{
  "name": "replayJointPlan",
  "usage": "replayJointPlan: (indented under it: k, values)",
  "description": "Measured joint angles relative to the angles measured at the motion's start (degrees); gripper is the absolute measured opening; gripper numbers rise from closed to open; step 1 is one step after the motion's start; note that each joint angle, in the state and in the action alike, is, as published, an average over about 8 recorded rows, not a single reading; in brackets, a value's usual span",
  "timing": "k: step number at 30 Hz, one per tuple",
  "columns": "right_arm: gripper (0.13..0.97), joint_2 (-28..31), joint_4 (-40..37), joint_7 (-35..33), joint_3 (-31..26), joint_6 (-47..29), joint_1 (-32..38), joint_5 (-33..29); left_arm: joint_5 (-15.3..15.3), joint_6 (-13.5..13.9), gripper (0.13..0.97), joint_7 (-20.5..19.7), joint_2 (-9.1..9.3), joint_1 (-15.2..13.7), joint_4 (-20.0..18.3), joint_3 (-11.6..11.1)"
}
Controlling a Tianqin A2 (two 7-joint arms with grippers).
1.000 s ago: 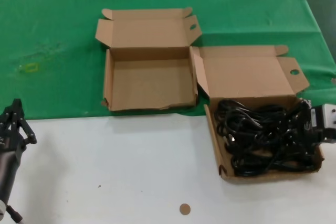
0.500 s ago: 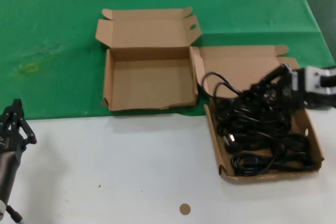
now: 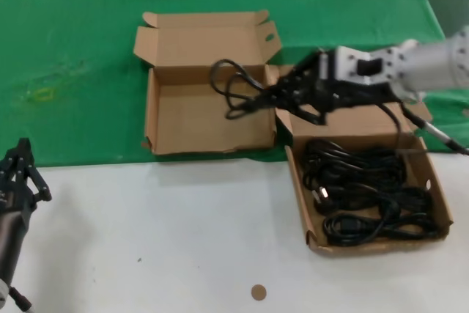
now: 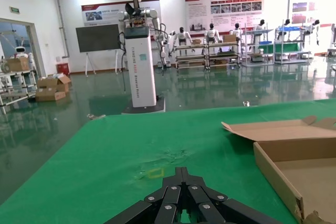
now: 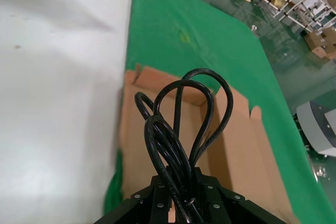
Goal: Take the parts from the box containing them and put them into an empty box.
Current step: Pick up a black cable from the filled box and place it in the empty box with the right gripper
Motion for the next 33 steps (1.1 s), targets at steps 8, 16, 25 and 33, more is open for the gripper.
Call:
replayJointPlan:
  k: [8,16,25,33]
  values:
    - [0.218,-9.3,-11.6,-3.1,-2.6,2.5,6.5,-1.7,0.0,0.0,0.144,0.0,0.00,0.0,0.0,0.0]
    - [0.218,-16.5,-22.0,-6.9,-3.9,5.3,10.6,-2.1,0.0,0.0,0.144,0.0,0.00,0.0,0.0,0.0]
    - [0.217,-20.9,-30.7,-10.6,-4.0,7.6,13.3,-1.5,0.0,0.0,0.144,0.0,0.00,0.0,0.0,0.0]
    - [0.237,-22.0,-33.9,-11.8,-4.3,9.4,14.2,-2.1,0.0,0.0,0.144,0.0,0.00,0.0,0.0,0.0]
